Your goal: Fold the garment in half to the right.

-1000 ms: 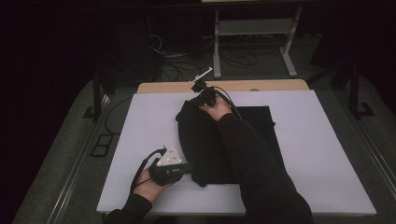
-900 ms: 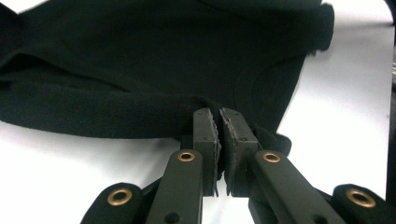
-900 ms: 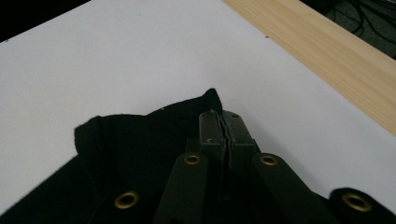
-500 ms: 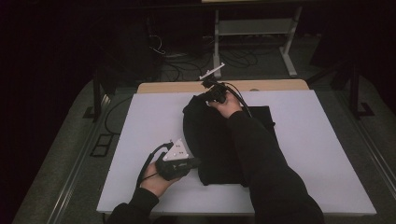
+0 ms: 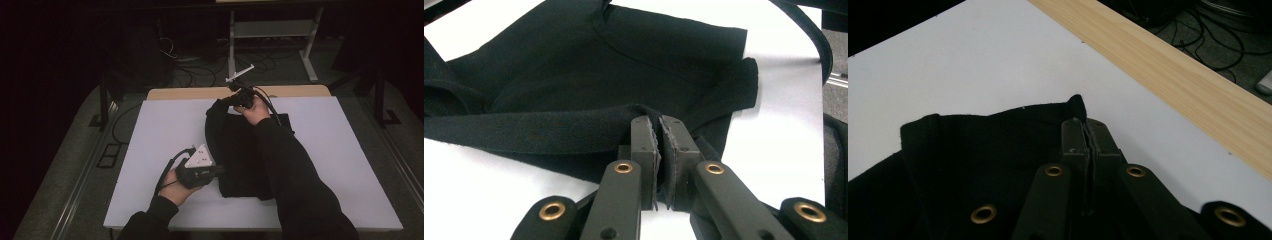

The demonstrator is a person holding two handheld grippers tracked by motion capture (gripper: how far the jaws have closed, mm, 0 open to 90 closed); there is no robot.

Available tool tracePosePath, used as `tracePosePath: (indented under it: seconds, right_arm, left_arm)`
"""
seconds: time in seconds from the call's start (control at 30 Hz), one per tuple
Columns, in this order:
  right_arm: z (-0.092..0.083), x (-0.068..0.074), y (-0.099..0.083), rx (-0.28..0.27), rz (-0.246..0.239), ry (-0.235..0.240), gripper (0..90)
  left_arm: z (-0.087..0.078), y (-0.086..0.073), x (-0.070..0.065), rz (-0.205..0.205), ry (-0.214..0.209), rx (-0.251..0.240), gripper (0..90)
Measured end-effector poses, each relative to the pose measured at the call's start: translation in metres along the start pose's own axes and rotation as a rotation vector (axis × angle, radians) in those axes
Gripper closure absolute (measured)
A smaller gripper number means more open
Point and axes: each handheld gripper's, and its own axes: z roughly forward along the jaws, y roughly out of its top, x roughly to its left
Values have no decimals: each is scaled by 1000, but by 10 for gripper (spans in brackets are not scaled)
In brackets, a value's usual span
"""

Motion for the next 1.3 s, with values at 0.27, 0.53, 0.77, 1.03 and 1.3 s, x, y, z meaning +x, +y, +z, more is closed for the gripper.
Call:
tracePosePath:
  seconds: [0.27,0.53,0.77,1.03,1.3]
  right_arm:
    - [-14,-10,-6,-11,11,-15,867]
    - [-27,-20,-14,-22,30,-28,867]
    - [-37,-29,-22,-30,51,-40,867]
    - [-50,-39,-31,-42,68,-51,866]
    - [-59,-49,-41,-52,86,-62,867]
  left_arm:
    - [8,12,-2,24,-16,-2,838]
    - [18,23,-4,49,-33,3,838]
    - [26,37,-5,65,-44,-4,838]
    - [38,49,-9,87,-62,-5,838]
    - [51,58,-12,97,-83,-5,838]
